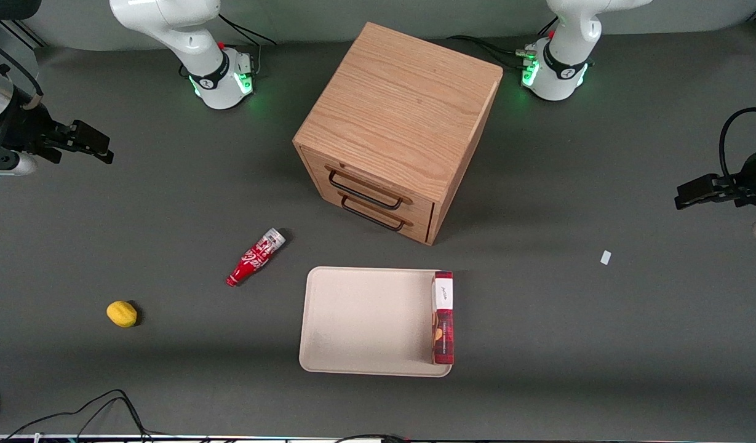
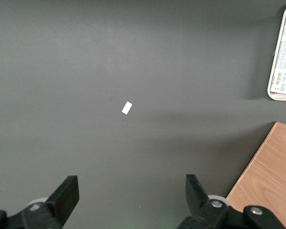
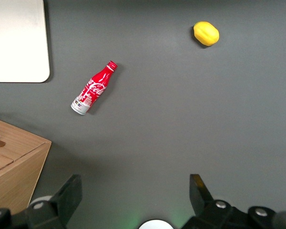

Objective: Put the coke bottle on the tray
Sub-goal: 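Move the right gripper down toward the red Coca-Cola bottle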

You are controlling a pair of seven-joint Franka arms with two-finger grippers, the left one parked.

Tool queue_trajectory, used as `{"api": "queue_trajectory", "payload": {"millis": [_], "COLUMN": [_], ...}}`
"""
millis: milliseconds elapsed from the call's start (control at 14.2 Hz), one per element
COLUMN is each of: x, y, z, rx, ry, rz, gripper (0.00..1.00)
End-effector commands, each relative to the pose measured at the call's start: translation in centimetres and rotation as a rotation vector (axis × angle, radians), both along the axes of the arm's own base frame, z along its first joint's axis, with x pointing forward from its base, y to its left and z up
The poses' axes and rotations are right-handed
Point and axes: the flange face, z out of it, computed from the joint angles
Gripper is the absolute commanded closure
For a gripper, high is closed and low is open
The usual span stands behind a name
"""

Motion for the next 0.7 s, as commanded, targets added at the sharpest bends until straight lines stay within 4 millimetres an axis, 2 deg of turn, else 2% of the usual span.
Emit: {"api": "queue_trajectory", "payload": {"millis": [0,211,352,492,633], "x": [0.2,0.5,1.0,2.4,3.8], "y": [0.8,1.3,3.2,5.5,6.5], "z": [0.5,0.2,0.1,-0.8,-2.7], "rx": [0.004,0.0,-0.003,0.014,0.055], "ry": [0.002,0.006,0.004,0.004,0.005], "rz": [0.013,-0.019,0.01,-0.006,-0.134], "gripper": [0.0,0.0,0.0,0.0,0.0]}}
